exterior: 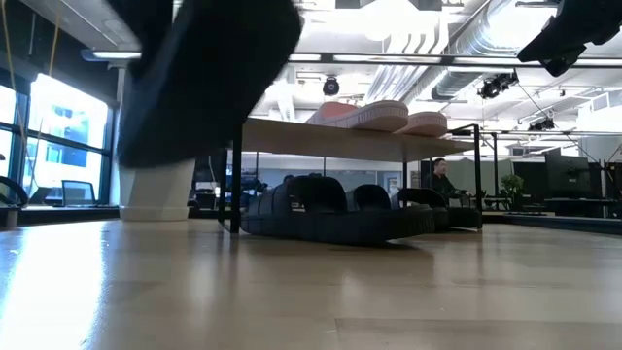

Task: Pick and place slides into the shelf
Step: Put the black slide under the shelf

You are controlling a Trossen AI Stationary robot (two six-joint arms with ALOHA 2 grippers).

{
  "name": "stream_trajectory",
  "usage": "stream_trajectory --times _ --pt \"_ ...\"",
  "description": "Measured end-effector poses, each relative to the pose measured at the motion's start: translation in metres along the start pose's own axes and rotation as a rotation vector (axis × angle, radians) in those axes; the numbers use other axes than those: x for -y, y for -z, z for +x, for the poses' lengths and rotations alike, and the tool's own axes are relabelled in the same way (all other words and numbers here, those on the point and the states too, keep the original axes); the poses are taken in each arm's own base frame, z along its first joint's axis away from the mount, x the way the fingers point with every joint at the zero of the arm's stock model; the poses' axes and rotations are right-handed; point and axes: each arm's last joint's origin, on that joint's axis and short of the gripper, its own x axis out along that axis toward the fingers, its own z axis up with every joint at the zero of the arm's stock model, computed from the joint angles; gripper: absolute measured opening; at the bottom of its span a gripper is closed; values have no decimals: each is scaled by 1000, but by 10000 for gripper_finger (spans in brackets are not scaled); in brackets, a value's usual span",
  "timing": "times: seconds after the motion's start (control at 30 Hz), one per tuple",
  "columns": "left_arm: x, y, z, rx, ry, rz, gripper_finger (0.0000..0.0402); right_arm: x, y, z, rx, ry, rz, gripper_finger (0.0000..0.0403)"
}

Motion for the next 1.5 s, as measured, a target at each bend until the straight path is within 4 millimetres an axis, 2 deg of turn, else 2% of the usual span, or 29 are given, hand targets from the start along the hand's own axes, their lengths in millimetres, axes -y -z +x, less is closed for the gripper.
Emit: stream_trajectory --times 0.13,0.23,0.37,0.47,0.63,0.77,0.97,1.1,1.27,1.5 --pt "6 -3 -48 135 167 -30 1 0 0 0 0 -1 -1 0" --pt "8 -11 -76 238 280 -61 1 0 0 0 0 -1 -2 0" --pt "14 -27 -101 360 414 -43 0 0 0 0 -3 -10 -3 0" --pt "22 -42 -106 426 495 -29 0 -1 0 0 -8 -23 -3 0" --pt "37 -70 -95 494 526 -18 0 -1 0 -1 -18 -52 1 0" --pt "50 -87 -68 460 490 -15 0 -3 -9 -12 -16 -120 13 0" --pt "64 -104 -33 402 445 -17 0 -9 -46 -49 96 -353 0 0" --pt "65 -111 -26 384 449 -27 0 -17 -74 -67 177 -522 -59 1" --pt "62 -119 -22 383 445 -48 0 -34 -106 -61 187 -607 -178 25" --pt "51 -144 -30 404 461 -103 0 -71 -143 -36 64 -638 -447 98"
